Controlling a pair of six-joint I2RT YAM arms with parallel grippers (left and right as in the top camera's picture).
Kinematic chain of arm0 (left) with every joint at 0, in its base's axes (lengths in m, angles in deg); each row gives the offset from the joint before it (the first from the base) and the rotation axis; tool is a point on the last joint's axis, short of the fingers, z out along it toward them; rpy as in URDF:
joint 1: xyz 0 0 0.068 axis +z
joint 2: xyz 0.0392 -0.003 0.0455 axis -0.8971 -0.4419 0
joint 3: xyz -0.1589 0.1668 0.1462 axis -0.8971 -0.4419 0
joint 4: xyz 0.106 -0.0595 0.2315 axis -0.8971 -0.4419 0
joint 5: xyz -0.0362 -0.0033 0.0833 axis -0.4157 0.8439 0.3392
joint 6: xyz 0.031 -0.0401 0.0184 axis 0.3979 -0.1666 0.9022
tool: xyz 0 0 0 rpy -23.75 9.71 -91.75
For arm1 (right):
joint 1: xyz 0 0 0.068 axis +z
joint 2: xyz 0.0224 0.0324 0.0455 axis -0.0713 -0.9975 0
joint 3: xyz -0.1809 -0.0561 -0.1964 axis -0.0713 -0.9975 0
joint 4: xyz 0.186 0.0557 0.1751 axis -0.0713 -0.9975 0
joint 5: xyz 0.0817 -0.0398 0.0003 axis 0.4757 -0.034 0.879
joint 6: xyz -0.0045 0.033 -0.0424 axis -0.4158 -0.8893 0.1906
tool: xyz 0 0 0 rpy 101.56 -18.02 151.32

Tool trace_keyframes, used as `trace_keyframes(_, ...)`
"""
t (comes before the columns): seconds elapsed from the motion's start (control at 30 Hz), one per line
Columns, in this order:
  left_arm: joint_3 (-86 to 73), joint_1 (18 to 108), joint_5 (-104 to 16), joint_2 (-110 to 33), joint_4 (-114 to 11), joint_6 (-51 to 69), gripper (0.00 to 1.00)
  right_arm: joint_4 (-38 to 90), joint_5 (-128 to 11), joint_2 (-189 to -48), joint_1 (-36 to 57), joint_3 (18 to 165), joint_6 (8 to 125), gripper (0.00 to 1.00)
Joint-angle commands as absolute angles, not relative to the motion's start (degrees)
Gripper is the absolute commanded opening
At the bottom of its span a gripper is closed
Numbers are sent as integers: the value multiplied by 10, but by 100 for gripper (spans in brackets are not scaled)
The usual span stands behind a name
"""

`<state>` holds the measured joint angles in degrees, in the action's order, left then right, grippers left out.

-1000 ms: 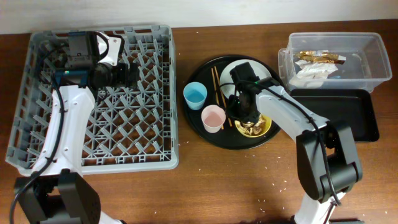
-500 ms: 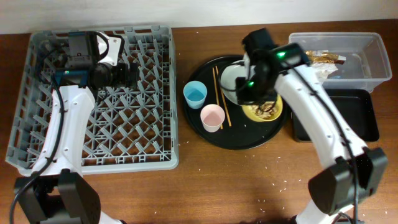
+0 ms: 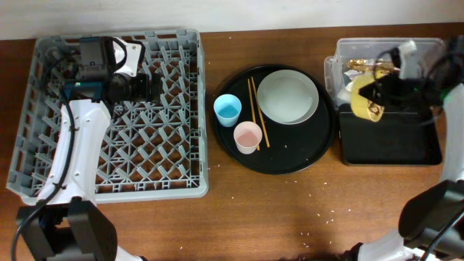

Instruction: Sort waste into correct bins and load items into the dishwasher rack

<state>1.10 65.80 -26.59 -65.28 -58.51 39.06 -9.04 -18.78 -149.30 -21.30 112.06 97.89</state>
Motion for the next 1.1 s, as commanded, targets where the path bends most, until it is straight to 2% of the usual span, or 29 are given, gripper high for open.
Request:
trace_keyframes(0.0,19,661,-274,-640,-586,388,99,-49,-71,-1497,-258,1047,998,4)
trace_keyframes(0.17,19,661,-274,-640,-586,388,99,119,66,-1497,-327,894,996,4)
trace_keyframes(0.27,19,661,-274,-640,-586,388,99,190,84,-1497,-357,845,965,4)
trace_keyframes(0.47,19,661,-274,-640,-586,388,99,213,102,-1498,-398,833,949,4)
trace_keyframes(0.63,19,661,-274,-640,-586,388,99,216,219,-1503,-442,833,947,4)
trace_keyframes(0.77,19,661,-274,-640,-586,388,99,222,225,-1544,-443,832,952,4)
trace_keyframes(0.9,19,661,-274,-640,-586,388,99,173,225,-1553,-443,832,887,4)
trace_keyframes(1.07,19,661,-274,-640,-586,388,99,192,224,-1551,-443,833,829,4)
